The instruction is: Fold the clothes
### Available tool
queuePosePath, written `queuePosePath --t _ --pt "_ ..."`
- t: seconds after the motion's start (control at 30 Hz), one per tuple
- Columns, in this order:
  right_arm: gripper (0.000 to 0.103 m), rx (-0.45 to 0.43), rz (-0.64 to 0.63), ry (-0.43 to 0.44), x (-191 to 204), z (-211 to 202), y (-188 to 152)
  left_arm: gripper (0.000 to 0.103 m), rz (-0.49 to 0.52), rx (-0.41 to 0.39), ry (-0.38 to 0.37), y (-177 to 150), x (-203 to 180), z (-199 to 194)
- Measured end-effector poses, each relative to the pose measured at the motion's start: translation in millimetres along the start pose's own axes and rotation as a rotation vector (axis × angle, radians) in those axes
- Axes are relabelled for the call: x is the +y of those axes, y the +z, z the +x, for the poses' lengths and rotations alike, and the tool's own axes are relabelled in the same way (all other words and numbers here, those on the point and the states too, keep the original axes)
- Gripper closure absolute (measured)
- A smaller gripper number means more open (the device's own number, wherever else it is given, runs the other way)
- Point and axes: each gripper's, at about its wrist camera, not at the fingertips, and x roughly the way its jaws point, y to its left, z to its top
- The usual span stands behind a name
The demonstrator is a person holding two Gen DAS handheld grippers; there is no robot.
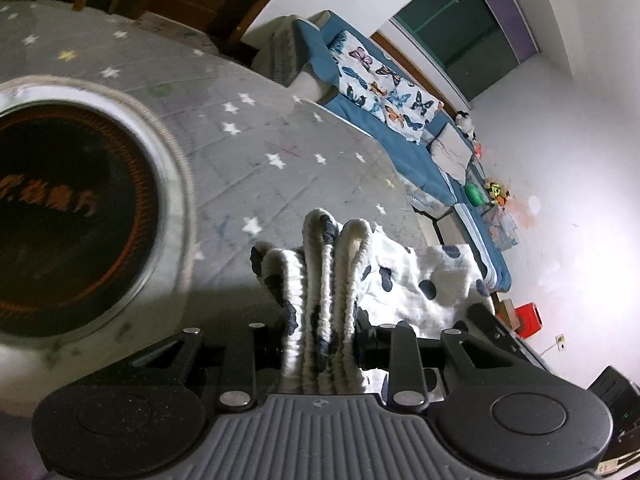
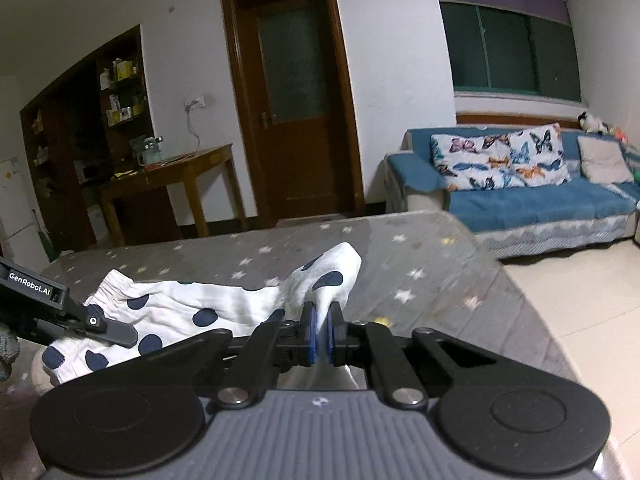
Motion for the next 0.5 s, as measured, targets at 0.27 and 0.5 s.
queuePosePath --t 0.27,0.5 --pt "0.098 -0.002 -0.009 -0.043 -23.8 17.2 18.2 0.07 0.022 0.03 0.024 17.4 -23.4 36.8" --pt "0.098 0.016 -0.013 -0.094 -48.1 30.8 21.9 0.07 0.042 0.076 0.022 23.7 -43.1 74.2"
